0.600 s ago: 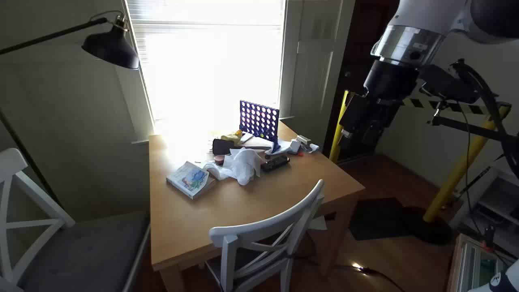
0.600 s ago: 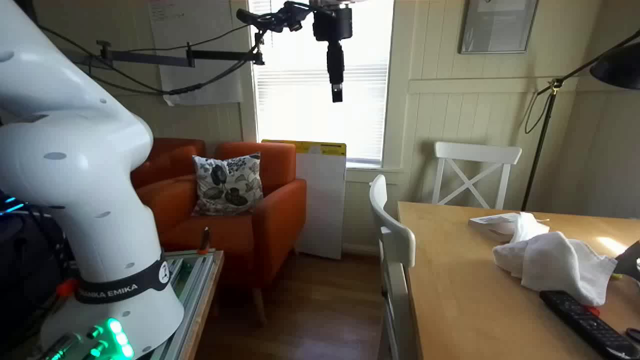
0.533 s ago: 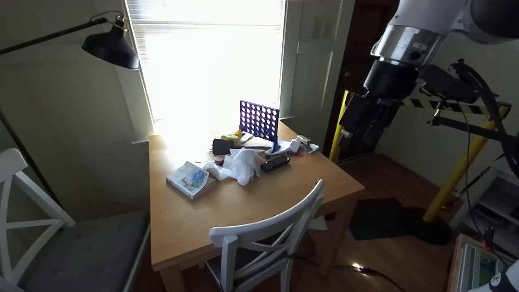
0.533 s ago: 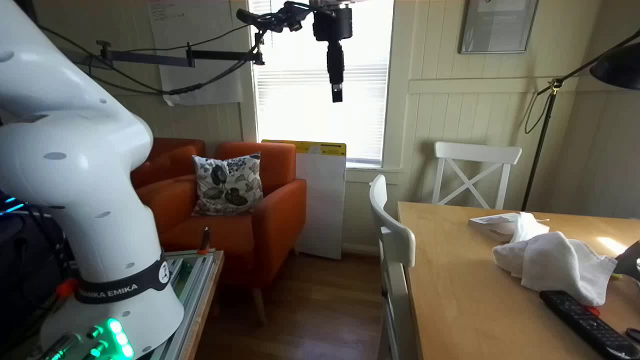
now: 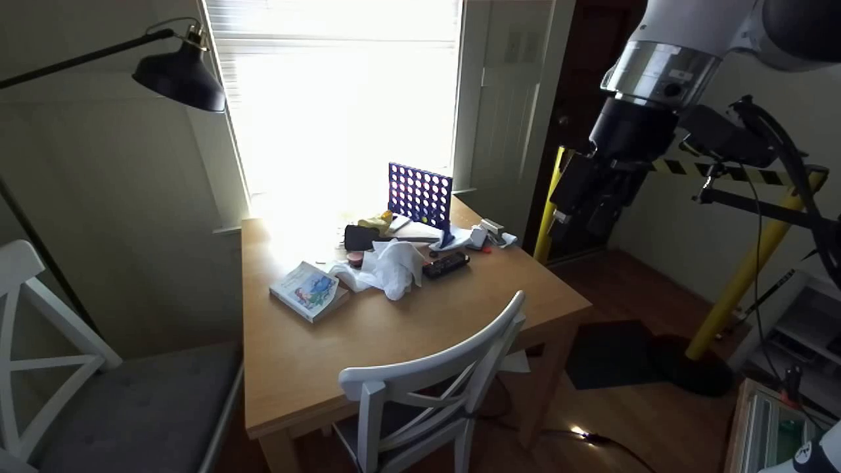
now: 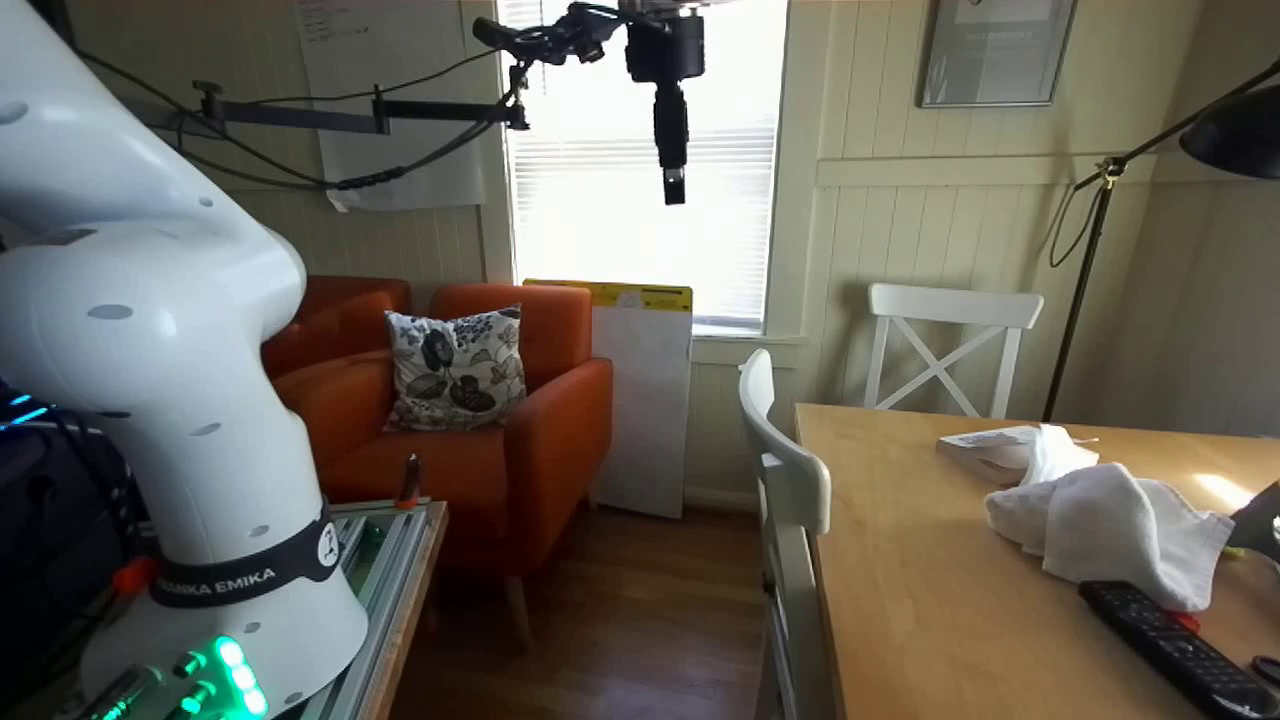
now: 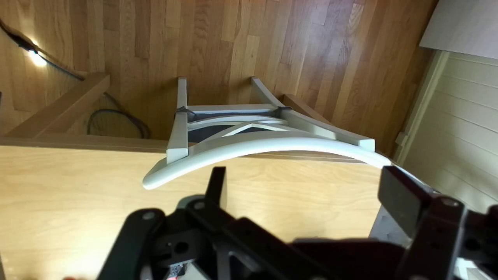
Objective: Partially pull the chair out away from the table
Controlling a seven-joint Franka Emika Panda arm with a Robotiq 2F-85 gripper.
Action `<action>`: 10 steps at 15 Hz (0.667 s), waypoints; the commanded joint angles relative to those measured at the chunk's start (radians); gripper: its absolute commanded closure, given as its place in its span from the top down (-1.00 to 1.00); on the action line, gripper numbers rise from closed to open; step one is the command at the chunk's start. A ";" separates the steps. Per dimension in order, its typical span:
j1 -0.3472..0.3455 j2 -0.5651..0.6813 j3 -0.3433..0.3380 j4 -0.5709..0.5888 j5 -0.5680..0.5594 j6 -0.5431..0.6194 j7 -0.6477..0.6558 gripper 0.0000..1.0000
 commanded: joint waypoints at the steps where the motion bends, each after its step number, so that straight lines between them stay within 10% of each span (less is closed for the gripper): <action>1: -0.035 0.018 0.046 -0.011 0.007 0.085 0.158 1.00; 10: -0.090 0.116 0.157 -0.073 -0.090 0.401 0.652 1.00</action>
